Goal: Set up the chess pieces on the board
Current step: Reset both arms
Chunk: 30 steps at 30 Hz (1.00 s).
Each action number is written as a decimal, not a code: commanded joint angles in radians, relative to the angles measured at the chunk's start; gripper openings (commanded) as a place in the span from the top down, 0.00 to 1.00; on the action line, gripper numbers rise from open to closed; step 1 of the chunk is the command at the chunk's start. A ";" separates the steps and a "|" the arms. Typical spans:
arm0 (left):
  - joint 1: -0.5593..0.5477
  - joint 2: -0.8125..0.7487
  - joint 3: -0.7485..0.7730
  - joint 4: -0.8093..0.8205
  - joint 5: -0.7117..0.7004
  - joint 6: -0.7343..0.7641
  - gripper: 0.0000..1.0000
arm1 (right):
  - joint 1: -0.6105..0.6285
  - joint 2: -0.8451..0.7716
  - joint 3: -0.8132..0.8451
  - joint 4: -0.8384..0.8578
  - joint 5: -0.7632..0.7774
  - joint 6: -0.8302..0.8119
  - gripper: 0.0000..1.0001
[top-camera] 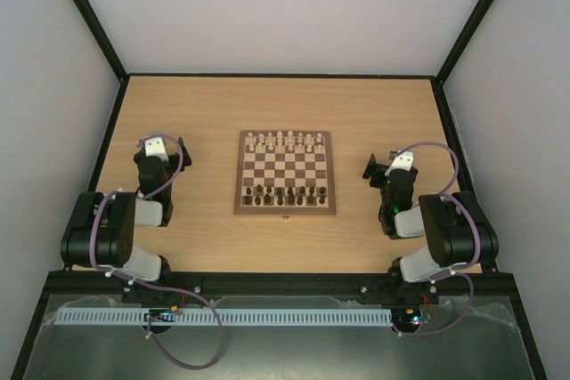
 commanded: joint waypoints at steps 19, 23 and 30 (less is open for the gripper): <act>0.000 0.023 -0.059 0.146 -0.018 0.013 0.01 | -0.016 0.003 0.038 0.000 -0.027 -0.004 0.01; -0.012 0.023 -0.055 0.142 -0.041 0.018 0.01 | -0.017 0.004 0.038 0.001 -0.027 -0.002 0.01; -0.036 0.030 -0.039 0.119 -0.071 0.042 0.01 | -0.018 0.004 0.040 -0.002 -0.030 -0.003 0.01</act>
